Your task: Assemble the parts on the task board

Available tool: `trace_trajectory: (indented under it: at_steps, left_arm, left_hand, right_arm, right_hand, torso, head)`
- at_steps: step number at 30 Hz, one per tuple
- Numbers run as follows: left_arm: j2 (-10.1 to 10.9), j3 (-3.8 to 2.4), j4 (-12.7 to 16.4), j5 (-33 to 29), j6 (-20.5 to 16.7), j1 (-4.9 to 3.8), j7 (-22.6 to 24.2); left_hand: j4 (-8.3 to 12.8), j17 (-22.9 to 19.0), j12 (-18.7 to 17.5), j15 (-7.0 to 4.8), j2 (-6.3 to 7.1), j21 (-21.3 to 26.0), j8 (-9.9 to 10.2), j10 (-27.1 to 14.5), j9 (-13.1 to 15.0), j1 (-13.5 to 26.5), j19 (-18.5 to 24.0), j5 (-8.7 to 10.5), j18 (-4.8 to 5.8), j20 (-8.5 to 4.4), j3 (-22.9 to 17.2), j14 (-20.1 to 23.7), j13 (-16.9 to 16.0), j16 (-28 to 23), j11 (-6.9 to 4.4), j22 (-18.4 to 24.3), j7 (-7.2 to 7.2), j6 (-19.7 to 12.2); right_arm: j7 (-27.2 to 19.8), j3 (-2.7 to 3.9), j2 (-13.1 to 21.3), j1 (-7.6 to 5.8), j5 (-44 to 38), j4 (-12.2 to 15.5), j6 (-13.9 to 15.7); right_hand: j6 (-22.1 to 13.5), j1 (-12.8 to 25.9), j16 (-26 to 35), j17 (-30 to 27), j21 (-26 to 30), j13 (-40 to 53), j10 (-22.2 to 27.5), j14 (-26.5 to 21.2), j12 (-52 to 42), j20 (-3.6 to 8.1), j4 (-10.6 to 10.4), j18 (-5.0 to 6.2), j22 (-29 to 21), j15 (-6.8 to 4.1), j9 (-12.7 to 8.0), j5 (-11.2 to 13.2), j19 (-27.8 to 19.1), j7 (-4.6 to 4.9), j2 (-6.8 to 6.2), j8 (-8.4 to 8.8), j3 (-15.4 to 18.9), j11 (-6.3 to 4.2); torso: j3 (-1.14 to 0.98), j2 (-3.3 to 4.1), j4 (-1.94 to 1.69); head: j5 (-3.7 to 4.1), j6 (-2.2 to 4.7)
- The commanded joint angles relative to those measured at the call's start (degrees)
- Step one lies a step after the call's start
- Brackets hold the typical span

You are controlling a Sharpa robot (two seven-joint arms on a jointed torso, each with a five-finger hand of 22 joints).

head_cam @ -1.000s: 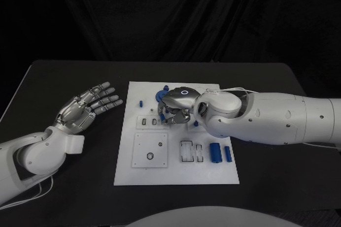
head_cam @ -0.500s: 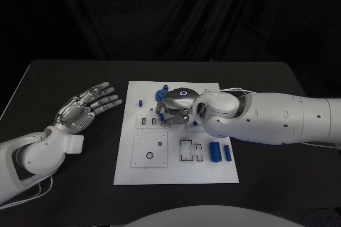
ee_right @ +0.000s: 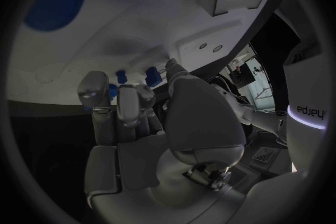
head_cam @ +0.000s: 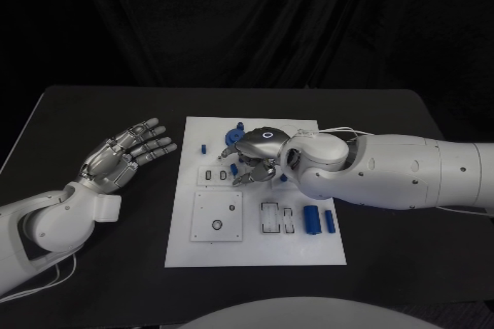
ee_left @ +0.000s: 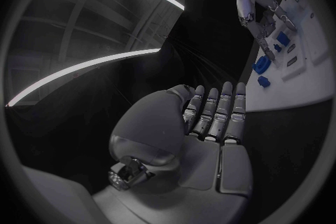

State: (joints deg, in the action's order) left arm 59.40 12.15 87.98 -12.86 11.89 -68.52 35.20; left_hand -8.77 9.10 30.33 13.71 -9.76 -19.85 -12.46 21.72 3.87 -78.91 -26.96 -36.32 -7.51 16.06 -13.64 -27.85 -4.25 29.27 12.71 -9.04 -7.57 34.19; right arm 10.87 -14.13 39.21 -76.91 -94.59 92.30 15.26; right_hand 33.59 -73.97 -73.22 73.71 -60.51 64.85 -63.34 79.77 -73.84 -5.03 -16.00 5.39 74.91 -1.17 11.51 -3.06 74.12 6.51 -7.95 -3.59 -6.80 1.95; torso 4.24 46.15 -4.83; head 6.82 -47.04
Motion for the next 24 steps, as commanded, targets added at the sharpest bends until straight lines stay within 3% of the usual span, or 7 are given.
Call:
trace_trajectory:
  at_steps: [1,7,11,12,17,21,24]
  left_arm:
    - [0.1,-0.05,0.1,-0.2,0.5,0.11,0.5]
    - [0.6,-0.06,1.0,0.0,-2.4,0.09,-0.4]
    - [1.6,-0.07,2.5,1.4,-5.4,0.03,-0.4]
    - [1.9,-0.07,2.9,1.8,-6.4,-0.03,-0.3]
    - [2.6,-0.08,4.2,3.3,-10.2,-0.69,-1.1]
    - [1.9,-0.08,3.9,4.2,-11.5,-2.03,-2.0]
    - [0.6,-0.08,3.2,4.7,-11.8,-3.21,-2.7]
  left_hand:
    - [0.0,0.0,0.3,0.02,-0.02,-0.2,0.1,-0.1,0.0,0.8,0.3,0.19,1.07,-0.05,-0.2,0.4,0.0,0.2,0.21,-0.1,-0.1,-0.3]
    - [0.3,0.0,0.4,0.3,0.5,-1.4,-0.3,0.3,0.2,1.2,-1.0,-0.4,1.06,0.21,-1.2,0.1,0.0,1.0,0.61,-0.7,-0.29,0.6]
    - [0.4,0.4,1.2,-0.56,0.8,-4.7,-0.6,1.7,0.2,1.9,-4.0,-1.83,0.53,-0.18,-2.6,-1.6,-0.1,3.3,1.49,-2.4,-0.82,1.4]
    - [0.4,0.6,1.7,-0.84,0.95,-6.0,-0.7,2.4,0.2,2.1,-4.5,-2.28,0.47,-0.38,-3.1,-2.1,-0.2,4.3,1.52,-3.1,-0.87,1.7]
    - [1.4,2.1,4.6,-2.09,1.78,-12.1,-1.1,7.0,0.2,2.5,-6.4,-3.55,0.19,-1.38,-4.4,-5.7,-1.1,9.5,1.39,-6.8,-1.6,3.2]
    - [1.2,3.6,6.5,-2.53,2.17,-17.5,-1.2,10.3,0.2,3.3,-5.6,-2.77,0.49,-2.13,-4.7,-7.1,-1.8,13.9,1.26,-10.4,-2.36,4.3]
    - [-1.7,4.4,7.6,-2.92,2.54,-20.9,-1.5,13.1,0.2,5.0,-4.0,-0.67,0.38,-2.26,-3.7,-7.1,-2.2,16.6,0.68,-12.7,-2.52,5.7]
  right_arm:
    - [-1.7,0.03,0.7,0.16,-0.4,0.5,5.0]
    - [-5.6,0.13,3.3,-0.07,2.2,2.4,12.7]
    - [-8.9,0.15,5.6,-0.8,8.1,3.6,15.6]
    - [-9.9,0.16,6.3,-1.0,10.2,3.8,15.9]
    - [-12.9,0.11,9.1,-1.55,21.5,4.1,15.6]
    - [-15.0,0.01,10.7,-1.69,28.4,3.0,14.7]
    - [-16.5,-0.03,12.0,-1.63,31.2,2.0,14.5]
  right_hand:
    - [-0.2,-0.2,-0.3,0.3,-0.2,0.3,-0.1,-0.2,0.0,0.08,-0.6,0.98,2.7,-0.24,-0.2,0.3,0.0,-0.06,-0.79,0.12,0.0,-0.16]
    - [2.5,-1.2,-1.0,0.8,-1.5,0.8,-1.0,0.4,-0.5,0.34,-0.4,0.72,3.5,-0.56,0.1,0.3,0.9,-0.68,0.73,-0.57,-1.2,-0.61]
    - [6.6,-4.0,-1.3,1.1,-1.9,0.9,-1.0,0.6,-0.4,0.53,0.7,0.64,3.9,-0.76,0.6,-1.0,1.3,-0.82,2.99,-1.65,-2.7,-0.81]
    - [6.9,-4.4,-1.4,1.2,-2.0,0.9,-1.0,0.6,-0.4,0.55,0.9,0.6,4.0,-0.77,0.5,-1.4,1.4,-0.87,3.25,-1.75,-2.8,-0.84]
    - [8.2,-7.4,0.6,-0.6,0.0,-4.2,4.8,-0.9,3.6,0.39,2.1,0.88,3.7,-0.57,-0.1,-2.6,0.3,-0.72,4.84,-2.15,-4.1,-0.62]
    - [9.7,-8.8,2.5,-2.3,1.9,-7.2,7.6,-2.1,6.0,0.11,2.3,1.17,3.2,-0.15,-0.3,-2.8,-0.6,0.17,5.66,-2.73,-4.8,-0.04]
    - [11.5,-9.3,4.5,-4.1,4.3,-10.4,9.9,-3.3,8.5,-0.29,1.5,1.54,2.5,0.26,-0.4,-3.1,-1.6,0.82,6.2,-3.4,-5.3,0.48]
  torso:
    - [-0.02,-0.01,-0.04]
    - [-0.06,-0.01,0.04]
    - [-0.09,-0.03,0.08]
    - [-0.11,-0.04,0.1]
    - [-0.26,-0.37,0.13]
    - [-0.53,-1.35,-0.04]
    - [-0.88,-2.39,0.05]
  head:
    - [-0.07,0.03]
    - [-0.86,1.21]
    - [-1.17,3.69]
    - [-1.22,4.85]
    - [-1.27,7.33]
    - [-1.11,8.46]
    - [-1.48,8.81]
